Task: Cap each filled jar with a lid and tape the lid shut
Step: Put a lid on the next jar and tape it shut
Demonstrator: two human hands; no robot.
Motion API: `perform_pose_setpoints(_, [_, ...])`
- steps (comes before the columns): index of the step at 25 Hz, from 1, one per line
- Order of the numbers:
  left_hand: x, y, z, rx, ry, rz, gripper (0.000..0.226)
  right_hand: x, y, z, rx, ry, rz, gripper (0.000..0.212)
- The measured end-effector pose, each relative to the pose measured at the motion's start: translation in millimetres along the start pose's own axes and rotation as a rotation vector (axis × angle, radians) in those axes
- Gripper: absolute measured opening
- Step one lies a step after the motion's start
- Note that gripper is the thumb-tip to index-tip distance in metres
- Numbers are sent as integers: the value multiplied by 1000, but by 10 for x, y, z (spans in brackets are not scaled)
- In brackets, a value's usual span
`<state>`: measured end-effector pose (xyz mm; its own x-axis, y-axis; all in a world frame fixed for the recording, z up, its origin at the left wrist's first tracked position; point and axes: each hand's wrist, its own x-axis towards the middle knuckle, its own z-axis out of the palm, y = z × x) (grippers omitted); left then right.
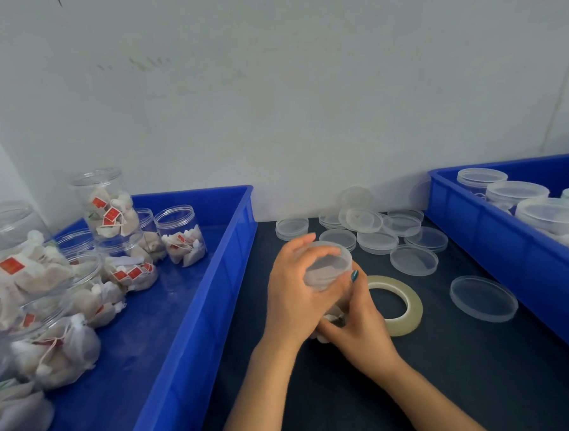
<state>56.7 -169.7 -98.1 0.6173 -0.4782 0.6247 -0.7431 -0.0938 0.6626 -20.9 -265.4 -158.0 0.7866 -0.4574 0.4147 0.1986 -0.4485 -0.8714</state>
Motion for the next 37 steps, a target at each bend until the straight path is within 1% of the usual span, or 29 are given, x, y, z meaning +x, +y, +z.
perform_pose_setpoints(2, [-36,86,98,50,64,-51,37,3,-11,0,0,25,13,79])
perform_pose_setpoints(5, [-15,67,81,30,20,-83,33,-9,-58,-37,21,10,28,83])
perform_pose_setpoints(7, [48,18,-44,-130,-78,-172,28,1,-93,-81,89,-25,23,85])
perform_pose_setpoints(9, [91,-29,-172,-331,-194,-238,32,17,-156,-124,187,-70,32,76])
perform_pose_setpoints(11, [98,-71,-245,-485,-241,-265,40,18,-220,-152,366,-190,124,68])
perform_pose_setpoints(12, [88,-87,-264,-569,-254,-279,45,14,-232,-164,479,-245,195,71])
perform_pose_setpoints(14, [58,-130,-270,-745,-325,-285,57,0,-238,-208,670,-304,351,88])
perform_pose_setpoints(15, [45,-150,-269,-798,-358,-279,60,3,-249,-234,710,-312,400,93])
perform_pose_setpoints(16, [35,-160,-271,-822,-368,-285,62,14,-272,-248,703,-306,423,93])
perform_pose_setpoints(17, [37,-172,-277,-834,-360,-308,63,27,-296,-252,635,-280,419,89])
perform_pose_setpoints(19, [52,-207,-284,-772,-303,-338,64,50,-339,-241,384,-174,351,83])
perform_pose_setpoints(21, [65,-186,-271,-643,-270,-313,66,35,-367,-200,100,-54,232,79])
perform_pose_setpoints(23, [68,-106,-235,-521,-264,-278,75,-13,-374,-180,-181,37,92,78])
perform_pose_setpoints(24, [69,-79,-214,-481,-251,-275,77,-20,-374,-185,-239,50,49,77])
perform_pose_setpoints(25, [69,-67,-202,-469,-236,-275,75,-20,-382,-206,-197,32,53,75])
perform_pose_setpoints(26, [69,-66,-204,-482,-224,-273,68,-9,-396,-228,-60,-17,102,72])
perform_pose_setpoints(28, [77,-91,-230,-557,-209,-275,50,17,-405,-269,271,-172,229,69])
perform_pose_setpoints(29, [76,-99,-248,-596,-209,-270,44,33,-409,-286,380,-248,284,70])
perform_pose_setpoints(30, [69,-102,-260,-624,-214,-262,42,46,-406,-299,439,-310,319,73])
perform_pose_setpoints(32, [63,-92,-267,-658,-244,-247,43,60,-368,-309,493,-390,316,76])
perform_pose_setpoints(33, [59,-88,-262,-663,-263,-243,45,61,-348,-320,517,-412,302,75])
perform_pose_setpoints(35, [53,-93,-251,-654,-301,-224,50,57,-332,-349,552,-427,303,65])
perform_pose_setpoints(37, [56,-103,-251,-679,-308,-205,54,65,-352,-379,494,-406,330,62])
